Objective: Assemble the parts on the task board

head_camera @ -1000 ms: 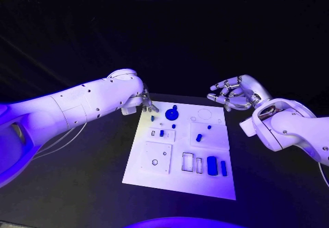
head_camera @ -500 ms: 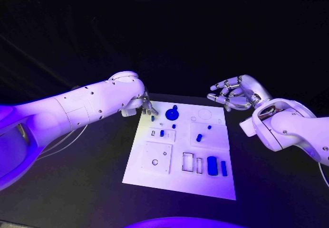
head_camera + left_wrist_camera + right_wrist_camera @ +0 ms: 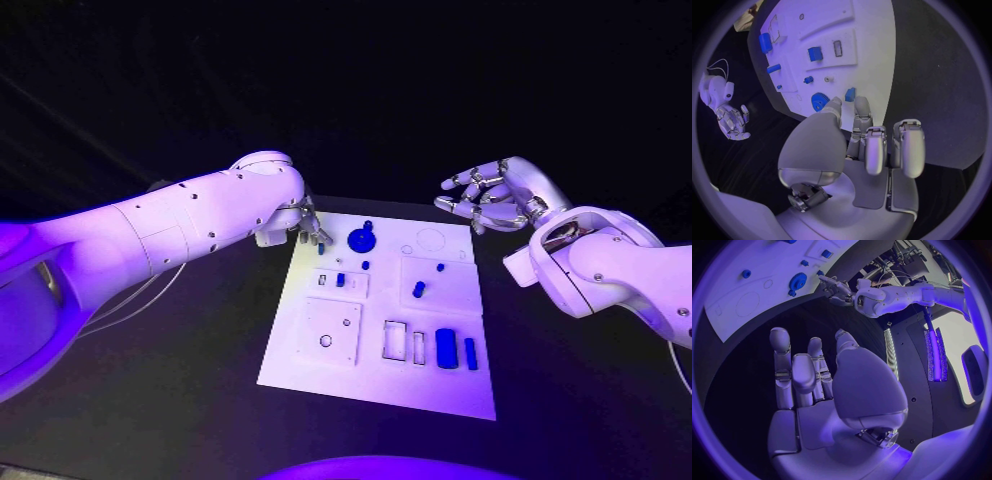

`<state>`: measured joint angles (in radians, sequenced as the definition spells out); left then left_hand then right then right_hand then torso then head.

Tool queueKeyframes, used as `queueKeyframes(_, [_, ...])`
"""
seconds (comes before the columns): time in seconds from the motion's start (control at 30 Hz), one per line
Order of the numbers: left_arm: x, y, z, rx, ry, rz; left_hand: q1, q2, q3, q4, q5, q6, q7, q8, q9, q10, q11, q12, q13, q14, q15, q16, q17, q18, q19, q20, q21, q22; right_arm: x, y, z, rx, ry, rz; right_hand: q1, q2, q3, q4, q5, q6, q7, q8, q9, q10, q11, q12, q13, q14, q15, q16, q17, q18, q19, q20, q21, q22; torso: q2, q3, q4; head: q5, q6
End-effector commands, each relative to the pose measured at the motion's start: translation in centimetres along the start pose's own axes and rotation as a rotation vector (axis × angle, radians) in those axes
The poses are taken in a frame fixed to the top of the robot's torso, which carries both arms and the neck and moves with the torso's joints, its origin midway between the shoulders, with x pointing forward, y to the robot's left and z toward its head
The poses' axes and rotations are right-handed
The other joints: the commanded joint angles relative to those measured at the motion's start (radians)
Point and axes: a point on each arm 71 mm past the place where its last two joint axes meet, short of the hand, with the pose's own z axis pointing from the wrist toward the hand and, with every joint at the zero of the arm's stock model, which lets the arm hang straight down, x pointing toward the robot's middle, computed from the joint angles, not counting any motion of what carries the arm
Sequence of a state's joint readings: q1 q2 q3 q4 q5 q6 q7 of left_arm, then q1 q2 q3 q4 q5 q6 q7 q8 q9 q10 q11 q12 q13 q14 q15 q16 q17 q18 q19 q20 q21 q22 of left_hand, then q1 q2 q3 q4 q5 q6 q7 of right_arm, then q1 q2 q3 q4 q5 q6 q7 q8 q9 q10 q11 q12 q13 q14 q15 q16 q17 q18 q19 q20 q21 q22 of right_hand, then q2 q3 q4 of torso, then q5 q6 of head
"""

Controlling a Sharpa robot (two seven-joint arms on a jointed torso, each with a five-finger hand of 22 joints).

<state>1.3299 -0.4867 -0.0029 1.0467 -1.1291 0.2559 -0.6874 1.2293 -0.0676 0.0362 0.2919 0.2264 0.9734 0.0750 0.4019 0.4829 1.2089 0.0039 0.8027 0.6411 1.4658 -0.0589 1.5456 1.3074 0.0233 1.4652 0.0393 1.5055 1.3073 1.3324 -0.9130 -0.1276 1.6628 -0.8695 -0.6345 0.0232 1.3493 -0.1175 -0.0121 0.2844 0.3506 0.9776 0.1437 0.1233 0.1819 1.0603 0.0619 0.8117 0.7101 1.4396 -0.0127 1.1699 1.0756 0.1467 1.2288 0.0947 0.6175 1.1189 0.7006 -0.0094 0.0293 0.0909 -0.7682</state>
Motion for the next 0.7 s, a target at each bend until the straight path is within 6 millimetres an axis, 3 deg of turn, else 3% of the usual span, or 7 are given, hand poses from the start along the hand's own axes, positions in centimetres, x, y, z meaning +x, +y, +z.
queueKeyframes(0.03, [0.25, -0.28, 0.0, 0.017, 0.026, 0.004, 0.005, 0.022, -0.004, -0.002, 0.003, 0.012, -0.002, 0.002, -0.003, 0.005, -0.005, 0.007, 0.001, 0.096, -0.001, 0.005, 0.233, -0.001, 0.051, 0.003, 0.006, 0.186, 0.16, 0.1, -0.01, -0.009, 0.013, -0.002, -0.003, 0.01, 0.001, 0.002, 0.006, -0.003, -0.003, 0.006, 0.001, 0.0, -0.004, -0.002, -0.001, -0.002, -0.002, -0.003, -0.001, 0.013, 0.008, -0.001, -0.004, -0.001, 0.0, 0.0006, -0.0001, 0.001, -0.001])
queueKeyframes(0.27, [0.35, -0.29, 0.07, 0.018, 0.03, 0.001, 0.02, 0.035, 0.0, -0.004, 0.004, 0.017, -0.005, 0.002, -0.007, 0.006, -0.008, 0.009, -0.001, 0.096, -0.003, 0.006, 0.234, -0.001, 0.051, 0.002, 0.007, 0.186, 0.19, 0.11, -0.01, -0.009, 0.014, -0.002, -0.003, 0.01, 0.001, 0.002, 0.006, -0.003, -0.003, 0.006, 0.001, 0.0, -0.004, -0.002, -0.001, -0.002, -0.002, -0.003, -0.001, 0.013, 0.008, -0.001, -0.004, -0.001, 0.0, 0.0006, -0.0004, 0.0, -0.002])
queueKeyframes(0.7, [0.49, -0.35, 0.2, 0.019, 0.034, -0.001, 0.029, 0.04, 0.001, -0.005, 0.004, 0.019, -0.006, 0.002, -0.01, 0.006, -0.009, 0.01, -0.002, 0.097, -0.004, 0.008, 0.236, -0.001, 0.051, 0.001, 0.007, 0.187, 0.19, 0.11, -0.03, -0.01, 0.014, -0.001, -0.003, 0.01, 0.001, 0.002, 0.006, -0.003, -0.003, 0.006, 0.001, 0.0, -0.004, -0.002, -0.001, -0.002, -0.002, -0.003, -0.001, 0.013, 0.008, -0.001, -0.004, -0.001, 0.0, 0.0005, -0.0001, -0.002, -0.005])
